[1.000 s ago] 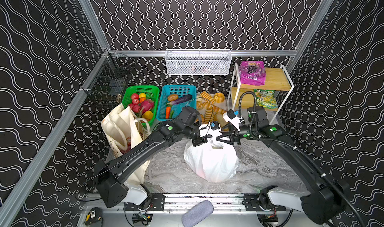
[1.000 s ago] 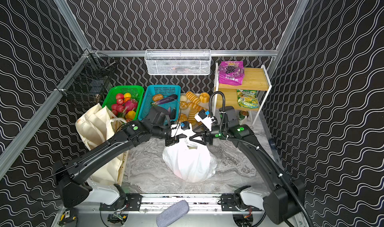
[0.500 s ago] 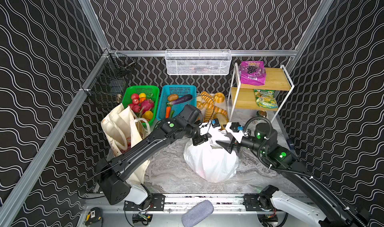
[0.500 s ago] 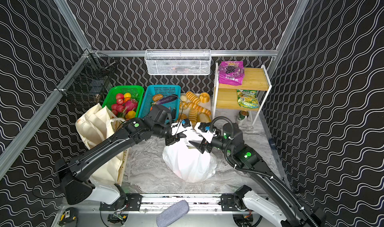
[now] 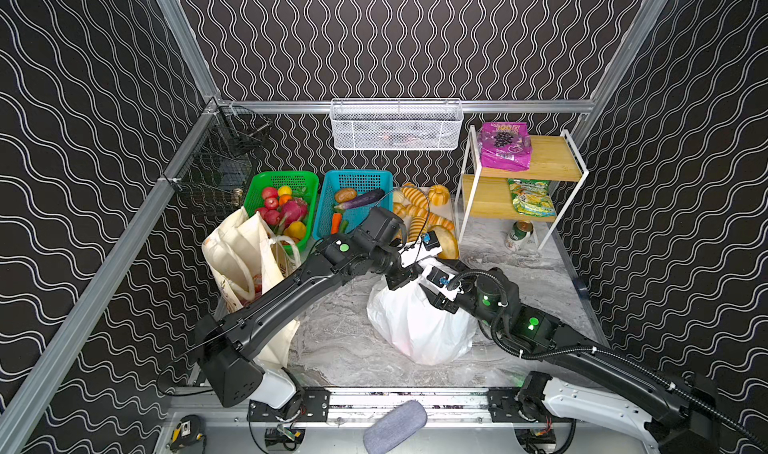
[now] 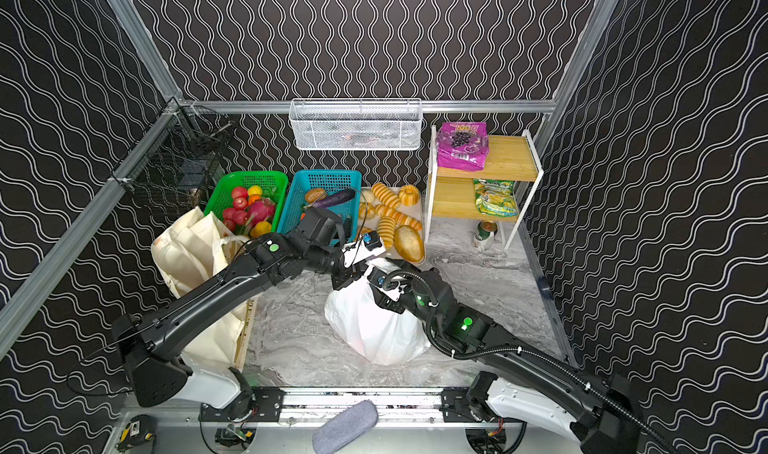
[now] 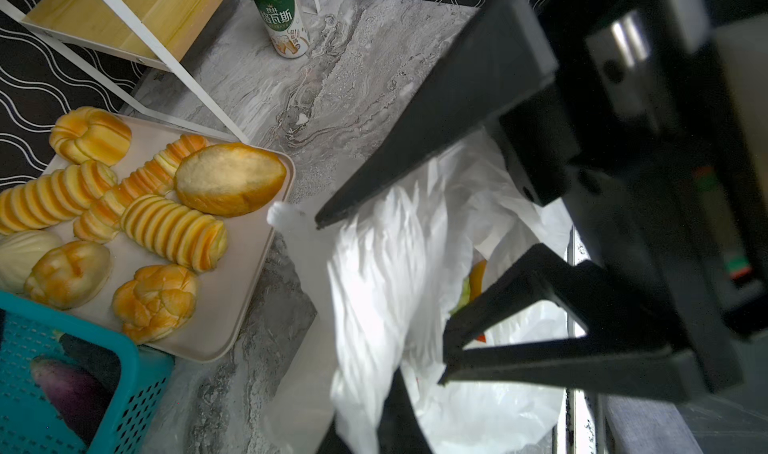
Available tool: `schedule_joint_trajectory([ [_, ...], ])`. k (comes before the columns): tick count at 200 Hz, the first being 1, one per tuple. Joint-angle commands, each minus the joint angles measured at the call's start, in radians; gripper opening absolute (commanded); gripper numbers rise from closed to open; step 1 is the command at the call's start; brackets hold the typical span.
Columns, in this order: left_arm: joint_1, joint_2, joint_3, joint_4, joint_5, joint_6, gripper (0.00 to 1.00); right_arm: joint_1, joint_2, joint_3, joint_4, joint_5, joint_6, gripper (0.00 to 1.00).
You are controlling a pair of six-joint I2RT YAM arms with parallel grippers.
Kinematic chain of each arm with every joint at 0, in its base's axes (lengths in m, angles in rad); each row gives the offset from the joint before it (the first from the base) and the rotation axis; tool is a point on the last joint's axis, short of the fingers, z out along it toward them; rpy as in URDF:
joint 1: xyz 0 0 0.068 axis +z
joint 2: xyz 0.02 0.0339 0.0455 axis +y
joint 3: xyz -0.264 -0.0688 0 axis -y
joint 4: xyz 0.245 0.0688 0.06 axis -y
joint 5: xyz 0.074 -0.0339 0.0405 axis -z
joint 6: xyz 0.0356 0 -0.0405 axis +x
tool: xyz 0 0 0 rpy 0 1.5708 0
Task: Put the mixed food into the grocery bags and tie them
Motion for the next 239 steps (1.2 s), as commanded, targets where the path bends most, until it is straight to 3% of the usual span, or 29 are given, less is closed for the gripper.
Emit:
schedule_joint_trajectory([
  [1, 0.002, 0.003, 0.009, -0.010, 0.002, -0.030, 0.00, 0.005, -0.005, -0.008, 0.073, 0.098, -0.026, 0.64],
  [50, 0.003, 0.010, 0.028, -0.019, 0.006, -0.039, 0.00, 0.005, -0.003, -0.012, 0.052, 0.067, -0.019, 0.40],
  [100, 0.003, 0.010, 0.030, -0.023, 0.039, -0.041, 0.00, 0.004, 0.079, 0.055, 0.021, 0.008, 0.043, 0.29],
  [122, 0.003, 0.011, 0.032, -0.031, 0.026, -0.041, 0.00, 0.000, 0.100, 0.068, 0.020, -0.023, 0.059, 0.00],
  [150, 0.010, 0.001, 0.030, -0.025, 0.008, -0.048, 0.00, -0.023, 0.072, 0.040, 0.029, -0.082, 0.091, 0.00],
  [170, 0.022, -0.009, 0.023, -0.021, -0.013, -0.046, 0.00, -0.113, 0.033, 0.040, -0.014, -0.293, 0.155, 0.00],
  [200, 0.040, -0.003, 0.033, -0.053, -0.055, -0.018, 0.00, -0.348, 0.050, 0.114, -0.152, -0.864, 0.217, 0.00],
  [239, 0.040, 0.017, 0.054, -0.041, -0.057, -0.008, 0.00, -0.405, 0.214, 0.289, -0.437, -1.253, 0.141, 0.00],
])
